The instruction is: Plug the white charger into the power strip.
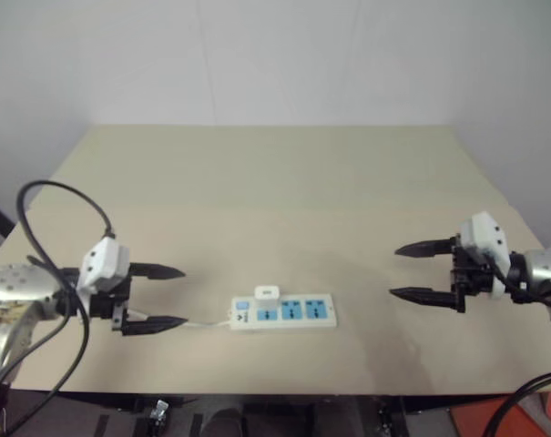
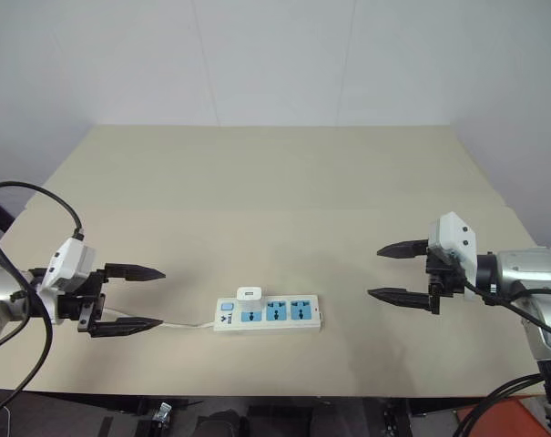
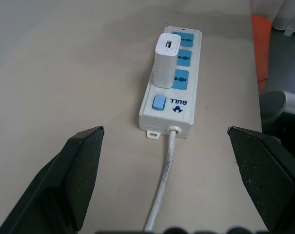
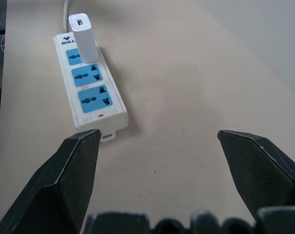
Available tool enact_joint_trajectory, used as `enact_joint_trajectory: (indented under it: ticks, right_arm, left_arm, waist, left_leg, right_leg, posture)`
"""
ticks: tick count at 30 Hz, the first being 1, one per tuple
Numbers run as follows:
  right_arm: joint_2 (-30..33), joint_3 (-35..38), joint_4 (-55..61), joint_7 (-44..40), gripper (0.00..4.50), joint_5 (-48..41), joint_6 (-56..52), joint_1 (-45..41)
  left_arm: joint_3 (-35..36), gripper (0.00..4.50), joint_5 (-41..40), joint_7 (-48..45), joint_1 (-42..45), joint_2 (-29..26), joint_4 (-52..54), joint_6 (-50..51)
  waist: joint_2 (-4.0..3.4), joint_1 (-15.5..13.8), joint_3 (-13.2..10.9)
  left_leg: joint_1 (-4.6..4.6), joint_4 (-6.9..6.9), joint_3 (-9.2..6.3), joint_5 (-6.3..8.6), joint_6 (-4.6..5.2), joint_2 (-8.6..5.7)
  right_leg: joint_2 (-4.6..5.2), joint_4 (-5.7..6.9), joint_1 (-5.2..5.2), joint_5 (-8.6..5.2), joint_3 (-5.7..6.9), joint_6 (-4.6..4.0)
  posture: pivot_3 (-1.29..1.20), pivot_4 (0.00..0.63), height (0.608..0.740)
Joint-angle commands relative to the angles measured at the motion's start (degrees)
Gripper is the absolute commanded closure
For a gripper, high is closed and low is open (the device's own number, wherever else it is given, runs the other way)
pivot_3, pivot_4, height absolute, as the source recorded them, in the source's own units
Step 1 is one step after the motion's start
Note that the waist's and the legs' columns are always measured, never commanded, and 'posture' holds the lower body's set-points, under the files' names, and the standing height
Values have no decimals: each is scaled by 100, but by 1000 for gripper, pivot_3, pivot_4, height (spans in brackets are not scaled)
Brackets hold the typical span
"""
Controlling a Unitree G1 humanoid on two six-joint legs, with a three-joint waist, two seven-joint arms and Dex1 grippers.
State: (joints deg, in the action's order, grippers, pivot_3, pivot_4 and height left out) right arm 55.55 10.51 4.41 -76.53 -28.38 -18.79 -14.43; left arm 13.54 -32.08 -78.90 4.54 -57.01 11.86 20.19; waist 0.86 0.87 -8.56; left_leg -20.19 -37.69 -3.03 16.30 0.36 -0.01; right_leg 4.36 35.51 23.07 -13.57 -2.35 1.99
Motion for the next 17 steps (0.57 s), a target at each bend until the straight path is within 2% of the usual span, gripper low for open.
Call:
enact_joint_trajectory:
  ticks: [1,17]
  right_arm:
    - [53,136,210,-25,0,-117,10,32]
    - [-37,145,365,86,0,-97,78,208]
  left_arm:
    - [90,48,-152,18,87,-34,198,50]
    - [-3,48,-150,56,158,-9,276,178]
  waist:
    - [0,-1,0]
    - [0,-1,0]
  left_leg:
    - [0,0,0,0,0,0]
    - [1,-1,0,0,0,0]
  right_leg:
    - [0,0,0,0,0,0]
    - [0,5,0,0,0,0]
  posture:
    - [0,150,740]
    - [0,150,740]
